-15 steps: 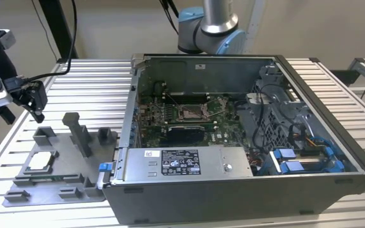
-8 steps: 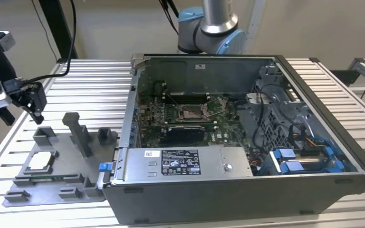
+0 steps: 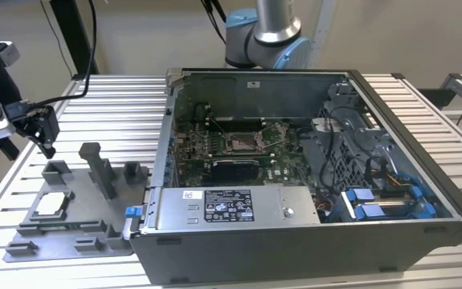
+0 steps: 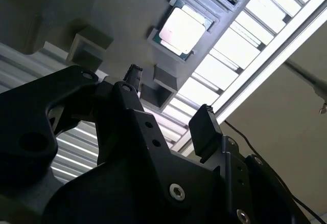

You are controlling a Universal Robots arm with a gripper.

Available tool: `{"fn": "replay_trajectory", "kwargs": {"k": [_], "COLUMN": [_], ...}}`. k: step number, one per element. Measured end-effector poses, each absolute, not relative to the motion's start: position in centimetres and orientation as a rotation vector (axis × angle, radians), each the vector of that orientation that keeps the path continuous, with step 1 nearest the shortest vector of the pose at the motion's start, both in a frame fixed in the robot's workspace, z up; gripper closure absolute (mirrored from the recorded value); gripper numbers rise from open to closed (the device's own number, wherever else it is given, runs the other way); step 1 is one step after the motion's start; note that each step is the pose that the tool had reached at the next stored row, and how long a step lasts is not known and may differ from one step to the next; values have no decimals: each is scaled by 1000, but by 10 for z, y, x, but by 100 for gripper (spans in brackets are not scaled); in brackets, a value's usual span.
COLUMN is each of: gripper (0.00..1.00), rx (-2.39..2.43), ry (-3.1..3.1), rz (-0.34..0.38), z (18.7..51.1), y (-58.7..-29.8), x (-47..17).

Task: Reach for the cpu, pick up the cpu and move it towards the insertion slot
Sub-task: 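Pick up the cpu and move it towards the insertion slot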

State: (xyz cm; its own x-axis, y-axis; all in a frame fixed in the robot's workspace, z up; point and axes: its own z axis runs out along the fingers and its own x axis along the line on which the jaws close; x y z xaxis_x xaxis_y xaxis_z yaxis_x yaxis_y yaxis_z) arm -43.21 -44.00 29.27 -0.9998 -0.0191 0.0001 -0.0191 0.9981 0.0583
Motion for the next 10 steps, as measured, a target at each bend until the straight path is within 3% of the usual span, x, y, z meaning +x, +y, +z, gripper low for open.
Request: {"fn": "replay_trajectory", "kwargs": {"k": [10], "gripper": [0], "rx": [30], "ry": [-3140], "rz": [-92], "z": [289], "y": [-440], "x": [-432]}}
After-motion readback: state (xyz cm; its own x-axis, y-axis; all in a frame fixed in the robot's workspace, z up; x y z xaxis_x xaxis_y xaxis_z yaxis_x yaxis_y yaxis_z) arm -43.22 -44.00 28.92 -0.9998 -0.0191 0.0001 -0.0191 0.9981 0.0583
